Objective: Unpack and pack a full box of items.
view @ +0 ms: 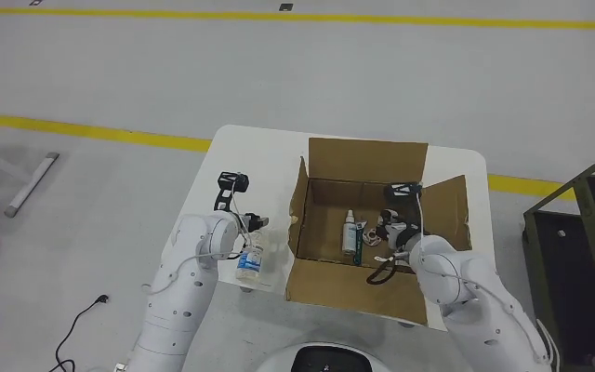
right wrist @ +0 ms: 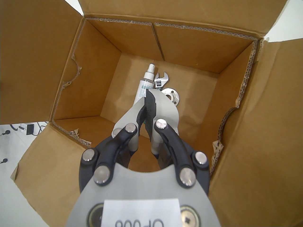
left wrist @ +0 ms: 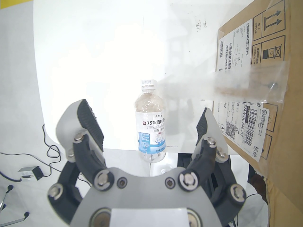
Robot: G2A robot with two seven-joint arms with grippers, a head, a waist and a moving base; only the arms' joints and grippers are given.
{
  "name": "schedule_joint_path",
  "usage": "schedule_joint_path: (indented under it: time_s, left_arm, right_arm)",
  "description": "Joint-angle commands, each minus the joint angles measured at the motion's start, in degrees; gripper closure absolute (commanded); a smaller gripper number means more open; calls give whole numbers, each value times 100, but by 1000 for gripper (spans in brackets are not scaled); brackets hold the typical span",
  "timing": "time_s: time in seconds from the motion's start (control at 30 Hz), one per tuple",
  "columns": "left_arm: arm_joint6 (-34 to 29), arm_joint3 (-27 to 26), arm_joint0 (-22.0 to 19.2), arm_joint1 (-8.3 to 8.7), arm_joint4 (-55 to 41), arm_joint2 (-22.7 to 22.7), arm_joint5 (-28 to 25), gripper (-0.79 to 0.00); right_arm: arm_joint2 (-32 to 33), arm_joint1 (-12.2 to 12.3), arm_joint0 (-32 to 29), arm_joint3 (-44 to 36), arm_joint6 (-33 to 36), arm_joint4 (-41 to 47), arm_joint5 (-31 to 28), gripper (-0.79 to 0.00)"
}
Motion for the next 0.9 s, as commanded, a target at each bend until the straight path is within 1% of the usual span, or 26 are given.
schedule_joint_path:
  time_s: [0.0, 0.03, 0.07, 0.17, 0.2, 0.3, 0.53, 0.67, 0.77, 0.87]
  left_arm:
    - [0, 0, 0, 0, 0, 0, 0, -785]
    - [0, 0, 0, 0, 0, 0, 0, -785]
    - [0, 0, 0, 0, 0, 0, 0, -785]
    - [0, 0, 0, 0, 0, 0, 0, -785]
    - [0, 0, 0, 0, 0, 0, 0, -785]
    - [0, 0, 0, 0, 0, 0, 0, -785]
    - [0, 0, 0, 0, 0, 0, 0, -785]
    - [0, 0, 0, 0, 0, 0, 0, -785]
    - [0, 0, 0, 0, 0, 0, 0, -785]
    - [0, 0, 0, 0, 0, 0, 0, -785]
  right_arm:
    - [0, 0, 0, 0, 0, 0, 0, 0]
    - [-52, -2, -21, 6, -79, -59, -88, 0]
    - [-114, -8, 0, 73, -71, -240, 1, 0]
    - [-570, -87, 299, 187, 322, -839, 737, 0]
    - [-728, -127, 432, 263, 508, -991, 1086, 0]
    - [-1189, -271, 864, 601, 1021, -1201, 1979, 0]
    - [-1677, -697, 1428, 1981, 344, -678, 2658, 0]
    - [-1828, -906, 1724, 2499, 45, -191, 2957, 0]
    - [-1935, -1010, 1957, 2809, -29, -34, 3030, 0]
    - [-2028, -1069, 2164, 3115, 83, -19, 2919, 0]
